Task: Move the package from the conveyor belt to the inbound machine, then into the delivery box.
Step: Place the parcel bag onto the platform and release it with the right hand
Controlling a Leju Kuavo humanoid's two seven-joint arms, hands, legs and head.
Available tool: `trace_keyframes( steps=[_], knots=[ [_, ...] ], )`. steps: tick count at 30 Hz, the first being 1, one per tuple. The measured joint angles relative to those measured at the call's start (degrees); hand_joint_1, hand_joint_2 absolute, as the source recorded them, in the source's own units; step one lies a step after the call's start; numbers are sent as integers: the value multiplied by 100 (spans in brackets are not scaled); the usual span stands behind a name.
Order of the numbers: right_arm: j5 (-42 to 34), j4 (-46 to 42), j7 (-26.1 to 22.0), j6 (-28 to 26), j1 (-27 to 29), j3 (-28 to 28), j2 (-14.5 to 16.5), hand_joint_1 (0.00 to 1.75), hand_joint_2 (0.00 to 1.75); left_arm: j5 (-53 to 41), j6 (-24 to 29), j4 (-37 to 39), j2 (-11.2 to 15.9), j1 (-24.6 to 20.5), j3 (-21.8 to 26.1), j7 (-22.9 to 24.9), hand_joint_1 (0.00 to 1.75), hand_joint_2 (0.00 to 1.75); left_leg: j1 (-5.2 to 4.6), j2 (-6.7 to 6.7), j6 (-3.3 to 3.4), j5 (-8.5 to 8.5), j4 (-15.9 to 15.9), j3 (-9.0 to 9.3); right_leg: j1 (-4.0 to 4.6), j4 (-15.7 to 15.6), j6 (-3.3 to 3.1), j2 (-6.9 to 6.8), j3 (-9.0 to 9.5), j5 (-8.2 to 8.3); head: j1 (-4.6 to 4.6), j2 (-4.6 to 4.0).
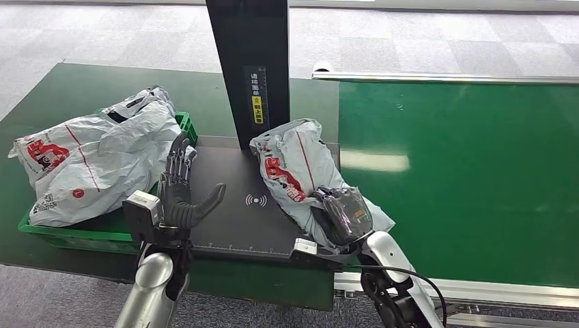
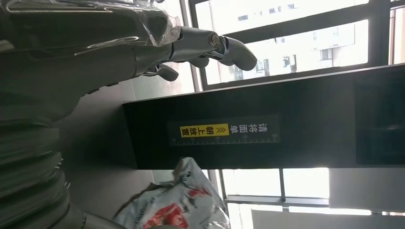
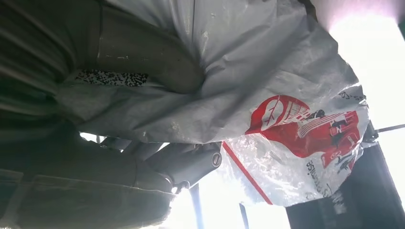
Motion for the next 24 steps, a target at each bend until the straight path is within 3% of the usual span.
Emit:
trace_keyframes(
  steps=[9, 15, 16, 19, 20, 24],
  knots=[
    [303, 619, 632, 645, -196, 385, -26, 175, 175, 48, -2, 43, 0, -27, -2, 1, 0, 175, 0, 0, 0, 0, 0, 1, 0, 0, 0, 0, 2, 0, 1, 0],
    [752, 1004, 686, -57, -397, 532, -38, 175, 175, 138, -47, 68, 1, -41, -47, 39, 0, 175, 0, 0, 0, 1, 1, 3, 0, 0, 0, 1, 3, 0, 1, 0],
    [775, 1019, 599, -223, -407, 536, -45, 156, 175, 151, -55, 68, 1, -46, -65, 54, 0, 175, 0, 0, 0, 1, 1, 3, 0, 0, 0, 1, 3, 0, 1, 0],
    [736, 1033, 329, -580, -412, 527, -56, 34, 175, 193, -72, 74, -1, -84, -117, 85, 0, 175, 0, 1, 0, 0, 1, 3, 0, 0, 0, 1, 2, 0, 1, 0],
    [726, 1034, 273, -677, -411, 516, -58, 10, 175, 205, -83, 80, -2, -101, -131, 90, 0, 175, 0, 1, 0, 0, 1, 3, 0, 0, 0, 1, 1, 0, 1, 0],
    [743, 1038, 134, -1021, -402, 426, -69, 7, 175, 222, -115, 99, -9, -131, -186, 100, 0, 175, 0, 2, 0, 0, 1, 2, 0, 0, 0, 1, 1, 0, 1, 0]
  ],
)
